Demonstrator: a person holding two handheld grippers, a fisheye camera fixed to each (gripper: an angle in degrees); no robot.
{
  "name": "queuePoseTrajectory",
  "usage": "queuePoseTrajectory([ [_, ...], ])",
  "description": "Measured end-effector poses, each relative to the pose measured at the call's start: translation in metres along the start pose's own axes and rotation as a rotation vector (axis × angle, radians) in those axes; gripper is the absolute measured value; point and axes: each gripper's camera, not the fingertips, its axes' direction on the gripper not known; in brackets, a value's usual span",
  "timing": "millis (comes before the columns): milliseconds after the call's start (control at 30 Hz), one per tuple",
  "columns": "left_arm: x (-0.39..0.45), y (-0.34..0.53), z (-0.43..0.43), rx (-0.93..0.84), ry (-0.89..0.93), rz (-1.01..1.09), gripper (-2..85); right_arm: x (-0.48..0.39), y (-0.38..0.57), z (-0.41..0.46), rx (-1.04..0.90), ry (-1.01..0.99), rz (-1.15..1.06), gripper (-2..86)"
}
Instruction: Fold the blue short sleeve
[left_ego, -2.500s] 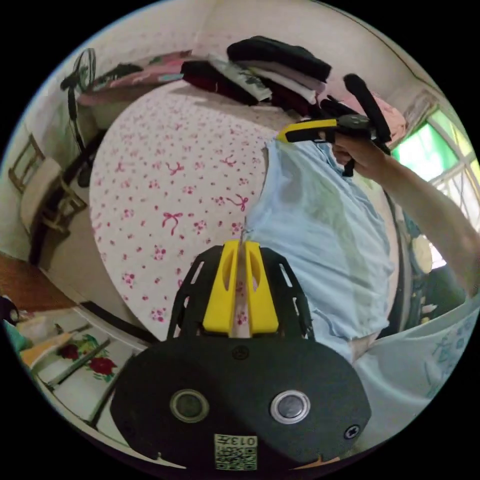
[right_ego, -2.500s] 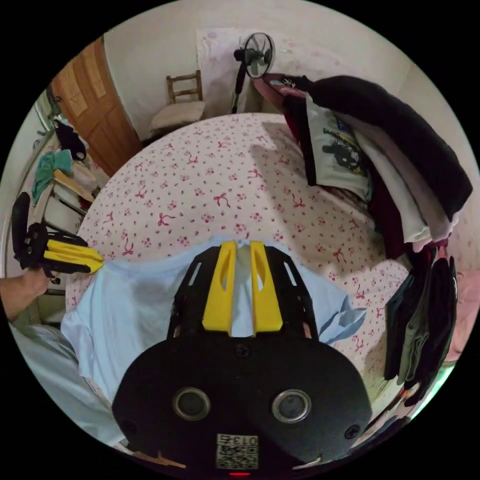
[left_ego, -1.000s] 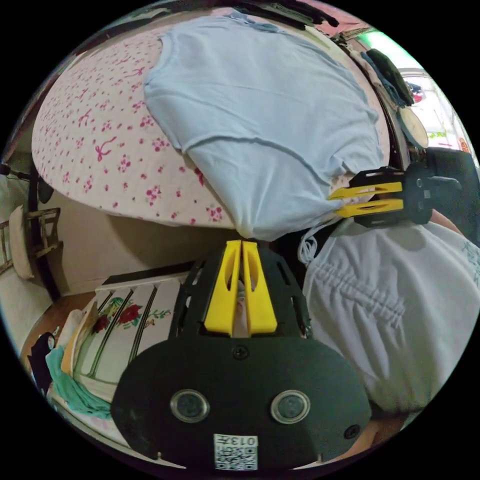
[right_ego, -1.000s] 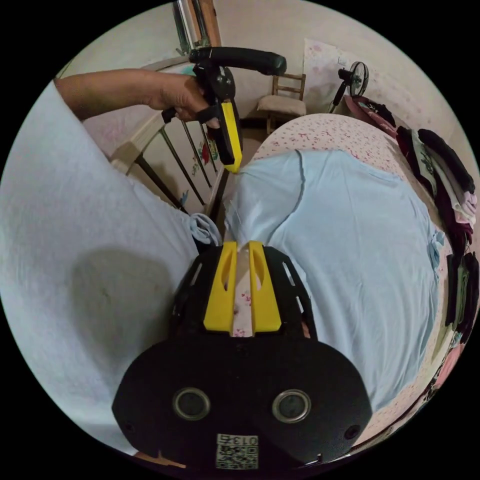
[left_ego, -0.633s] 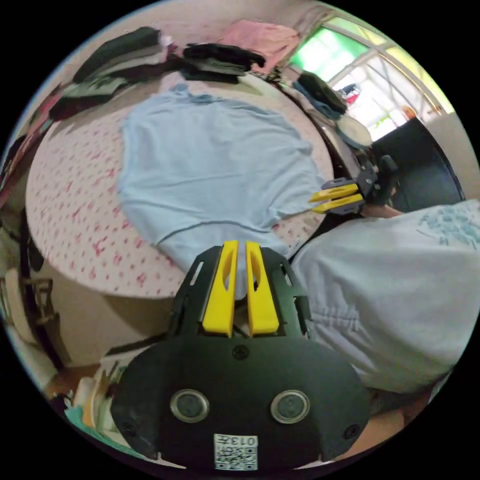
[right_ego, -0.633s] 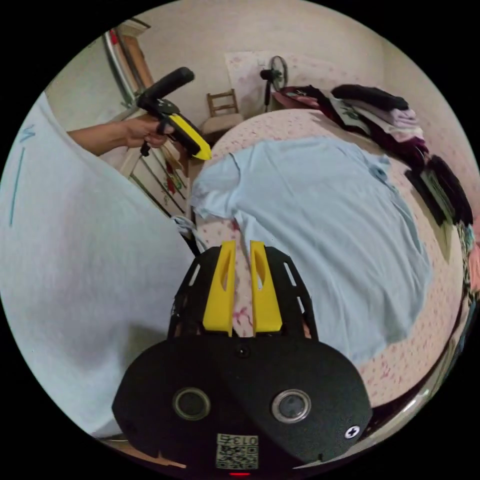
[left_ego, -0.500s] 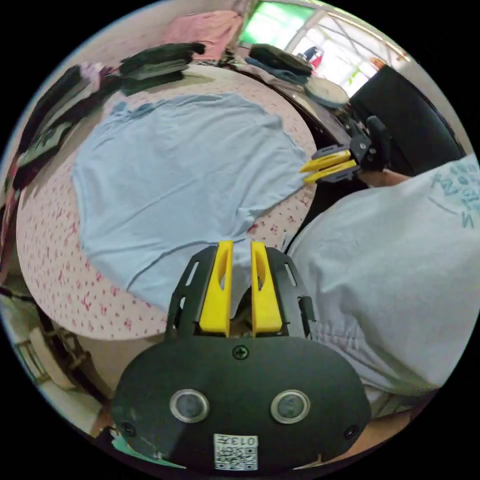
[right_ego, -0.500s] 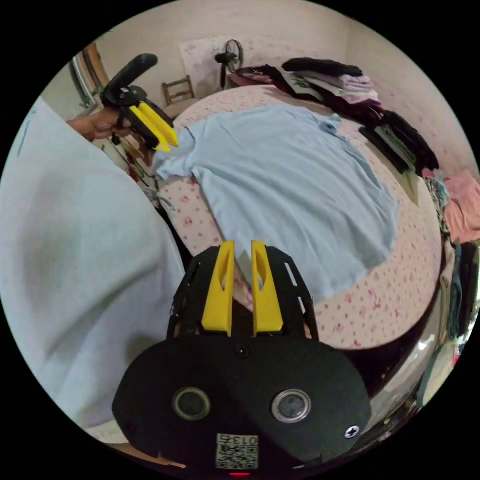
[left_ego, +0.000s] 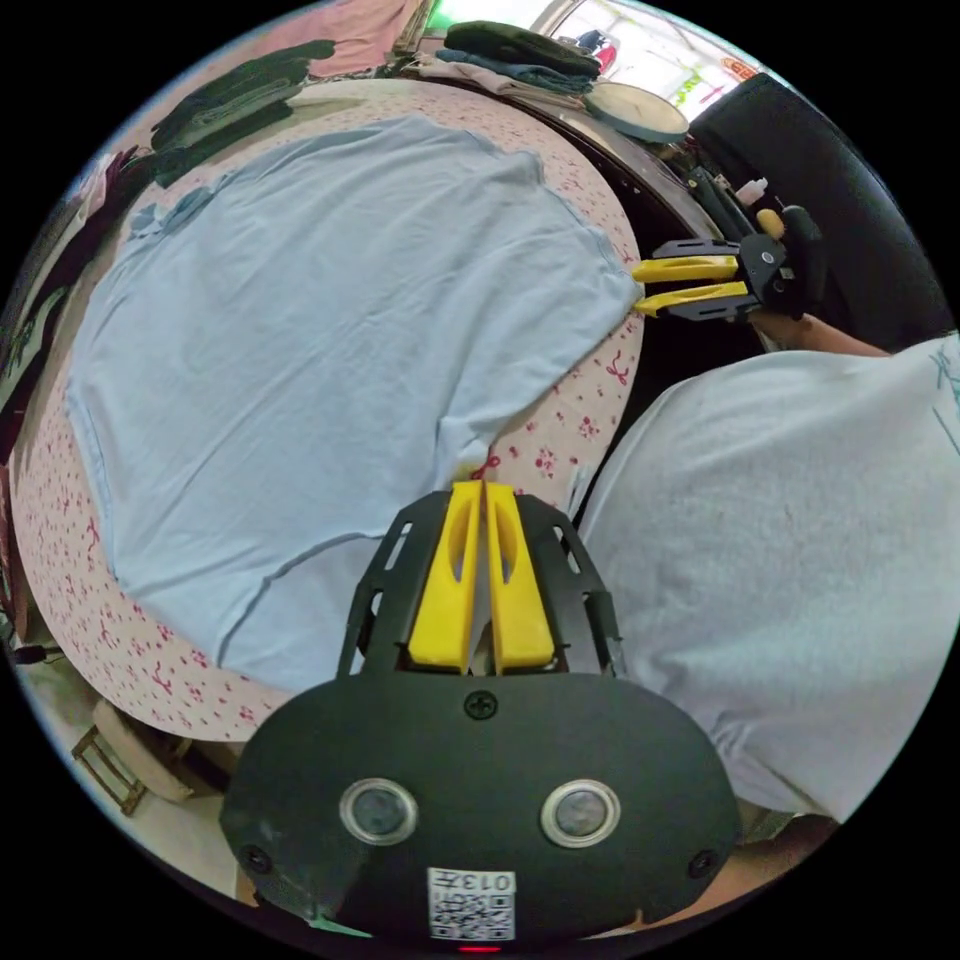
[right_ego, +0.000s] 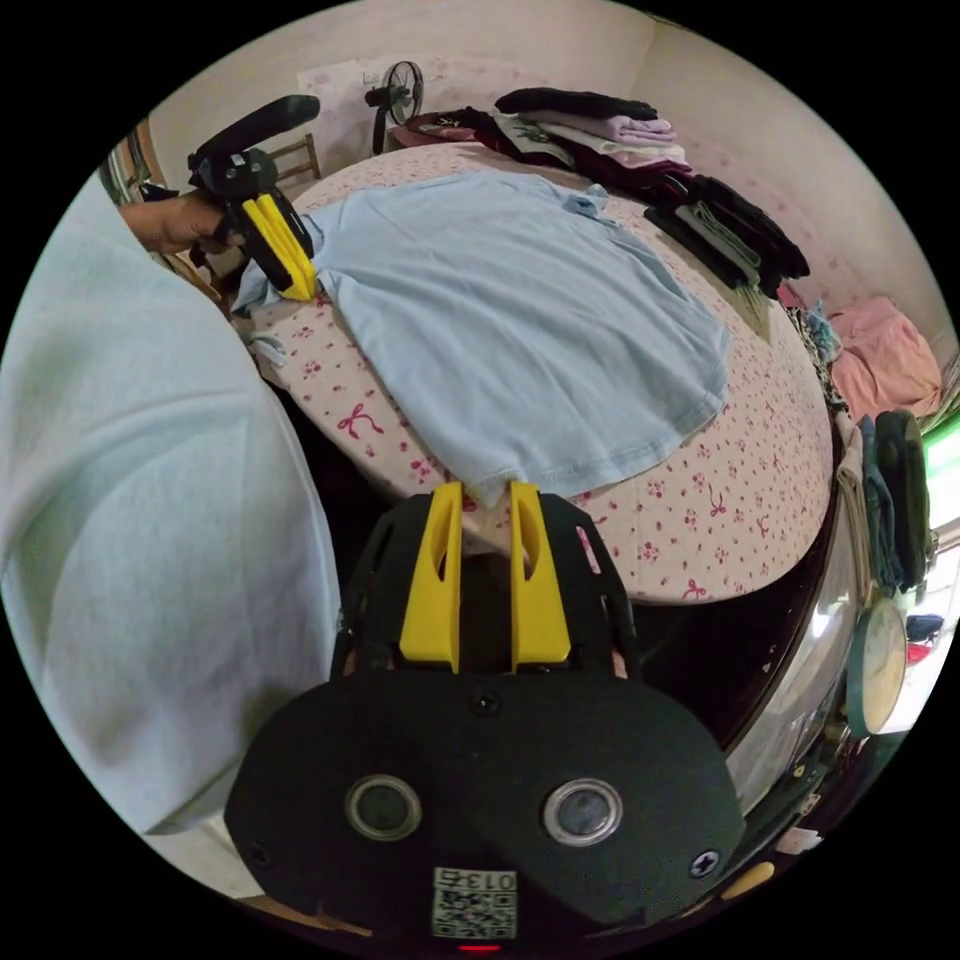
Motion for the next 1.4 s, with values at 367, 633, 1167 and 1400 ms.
queuePoseTrajectory([
  [367,0.008,-0.010,-0.043,0.020,0.046,0.093,-0.4,0.065,0.032,-0.032,0.086,-0.134,0.136,0.9],
  [633,0.017,-0.023,-0.017,-0.104,0.101,0.115,-0.4,0.078,0.038,-0.004,-0.046,-0.182,0.053,0.5],
  [1167,-0.031,-0.078,-0.085,0.167,-0.164,-0.116,0.2,0.246,0.008,-0.035,0.155,-0.072,0.436,1.0],
  [1400,-0.090,-0.160,-0.115,0.278,-0.215,-0.246,4.2,0.335,-0.087,-0.004,0.183,-0.066,0.445,5.0],
])
